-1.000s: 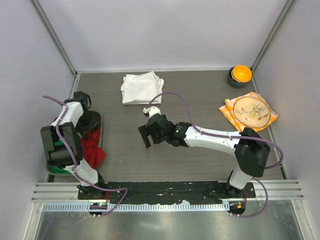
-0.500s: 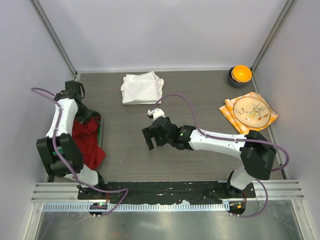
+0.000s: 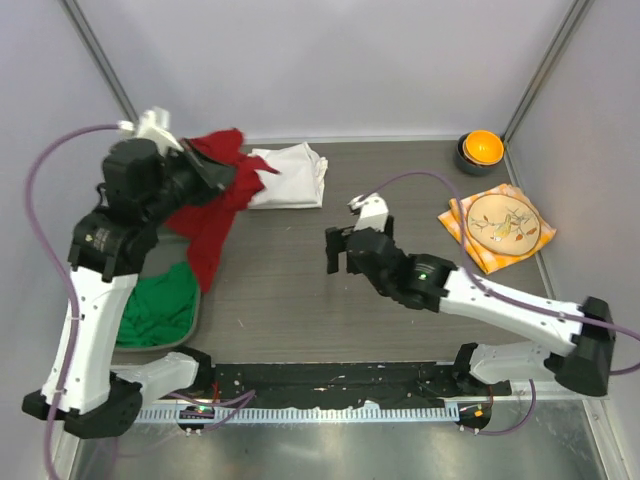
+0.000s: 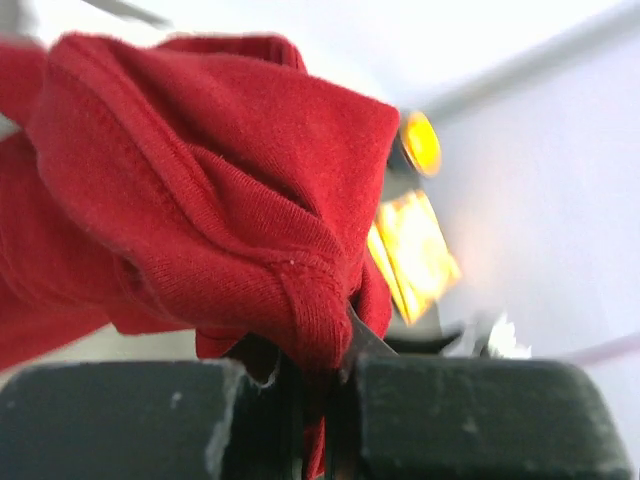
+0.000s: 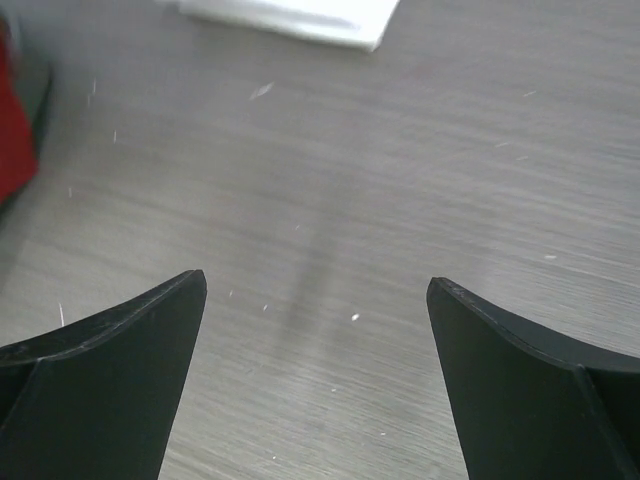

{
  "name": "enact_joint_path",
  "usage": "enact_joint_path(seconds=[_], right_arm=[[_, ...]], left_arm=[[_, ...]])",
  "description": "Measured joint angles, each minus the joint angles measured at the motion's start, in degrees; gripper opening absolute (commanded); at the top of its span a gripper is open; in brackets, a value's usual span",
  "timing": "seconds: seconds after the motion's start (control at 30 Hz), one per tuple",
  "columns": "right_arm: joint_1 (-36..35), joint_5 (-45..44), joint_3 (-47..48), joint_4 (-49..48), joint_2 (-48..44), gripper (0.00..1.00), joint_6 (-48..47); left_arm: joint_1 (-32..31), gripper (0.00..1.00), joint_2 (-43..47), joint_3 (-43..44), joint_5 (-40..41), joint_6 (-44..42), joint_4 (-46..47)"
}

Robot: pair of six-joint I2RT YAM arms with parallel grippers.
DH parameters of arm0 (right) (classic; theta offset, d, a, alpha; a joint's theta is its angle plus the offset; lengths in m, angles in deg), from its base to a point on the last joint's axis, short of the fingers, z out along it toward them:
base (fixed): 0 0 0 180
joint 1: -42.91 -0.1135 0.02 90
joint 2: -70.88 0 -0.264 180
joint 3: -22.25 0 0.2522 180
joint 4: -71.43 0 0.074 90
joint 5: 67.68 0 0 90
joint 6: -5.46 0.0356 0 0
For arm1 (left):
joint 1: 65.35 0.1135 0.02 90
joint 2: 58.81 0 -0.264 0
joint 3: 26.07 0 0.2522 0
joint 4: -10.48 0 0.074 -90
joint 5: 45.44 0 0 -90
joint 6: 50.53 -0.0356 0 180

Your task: Fold and stack the t-shirts

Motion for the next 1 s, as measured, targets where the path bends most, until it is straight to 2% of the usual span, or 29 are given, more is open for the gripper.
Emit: enact_joint_path(seconds=[0.17, 0.2, 0.23, 0.27, 0.33, 0.43, 0.47, 0.53, 0.67, 0.77, 0.87, 1.0], right_arm=[[0.0, -13.0, 1.7, 7.4, -11.8, 0.99, 2.8], [0.0, -15.8, 2.9, 9.7, -12.9, 1.00, 3.7], [0.0, -18.3, 4.0, 11.9, -13.7, 1.00, 4.3], [0.0, -20.7, 5.0, 14.0, -14.3, 1.00, 5.1], [0.0, -24.1, 6.1, 17.7, -15.0, 1.00, 6.3], [0.0, -26.6, 6.4, 22.4, -14.8, 1.00, 8.1], [0.0, -27.0, 6.4, 24.2, -14.6, 1.00, 8.7], [0.0, -27.6, 6.3, 26.6, -14.1, 1.00, 9.9], [0.0, -28.5, 5.9, 29.6, -13.6, 1.00, 11.3], [0.2, -29.1, 4.9, 30.3, -13.1, 1.00, 11.6], [1.0, -29.0, 3.4, 29.6, -11.3, 1.00, 11.6], [3.8, -26.1, 1.2, 25.7, -7.0, 1.00, 10.6]], left_arm=[[-25.5, 0.00, 2.7, -17.1, 0.4, 1.0, 9.8], [-29.8, 0.05, 1.7, -21.0, 1.7, 1.5, 11.2], [-33.6, 0.47, 0.3, -24.8, 2.7, 2.1, 13.6], [-37.6, 0.60, -1.3, -29.5, 3.6, 2.9, 17.0], [-43.4, 0.75, -9.3, -37.0, 4.9, 4.9, 22.5], [-48.2, 0.97, -24.4, -41.6, 5.7, 7.7, 25.8], [-49.0, 1.00, -28.8, -41.7, 5.9, 8.4, 25.8], [-50.0, 1.00, -31.5, -40.0, 7.1, 9.0, 25.0], [-50.9, 1.00, -27.3, -31.8, 13.0, 8.6, 22.2], [-50.8, 1.00, -19.8, -27.3, 19.4, 8.0, 18.5], [-47.5, 1.00, -12.2, -25.7, 23.3, 6.9, 14.6], [-37.9, 1.00, -7.4, -25.7, 25.9, 4.8, 11.3]])
